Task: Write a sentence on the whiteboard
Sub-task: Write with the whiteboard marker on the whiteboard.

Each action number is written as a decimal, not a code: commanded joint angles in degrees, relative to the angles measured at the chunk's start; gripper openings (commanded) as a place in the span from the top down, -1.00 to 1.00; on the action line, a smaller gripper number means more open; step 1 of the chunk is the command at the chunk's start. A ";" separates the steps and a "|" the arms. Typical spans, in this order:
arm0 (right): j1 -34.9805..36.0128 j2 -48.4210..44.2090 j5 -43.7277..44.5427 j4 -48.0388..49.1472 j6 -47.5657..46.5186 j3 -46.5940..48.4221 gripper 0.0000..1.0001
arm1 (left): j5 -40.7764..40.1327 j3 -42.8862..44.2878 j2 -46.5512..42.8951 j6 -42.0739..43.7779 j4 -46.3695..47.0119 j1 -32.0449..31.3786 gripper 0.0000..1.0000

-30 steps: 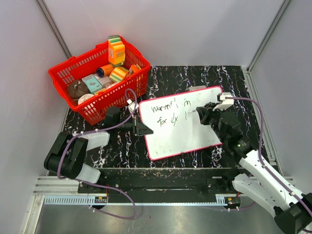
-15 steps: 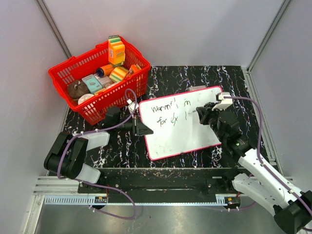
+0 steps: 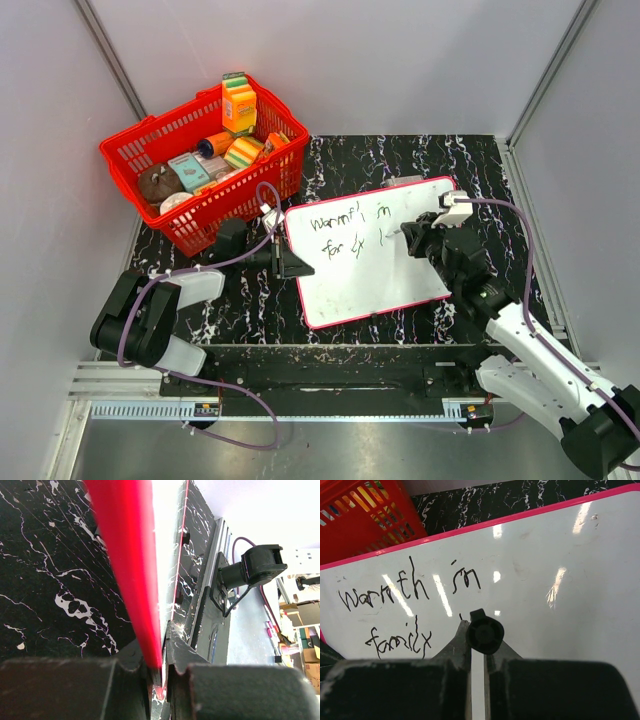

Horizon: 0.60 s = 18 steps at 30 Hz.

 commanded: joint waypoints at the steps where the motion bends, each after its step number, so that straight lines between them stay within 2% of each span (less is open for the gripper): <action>1: 0.29 0.37 0.79 2.47 -0.40 -0.26 1.00 | -5.69 -1.16 0.80 9.13 -0.92 0.33 1.00; 18: 0.37 -0.60 -2.46 0.36 0.65 -1.67 1.00 | -5.68 -1.07 0.89 9.22 -0.92 0.33 1.00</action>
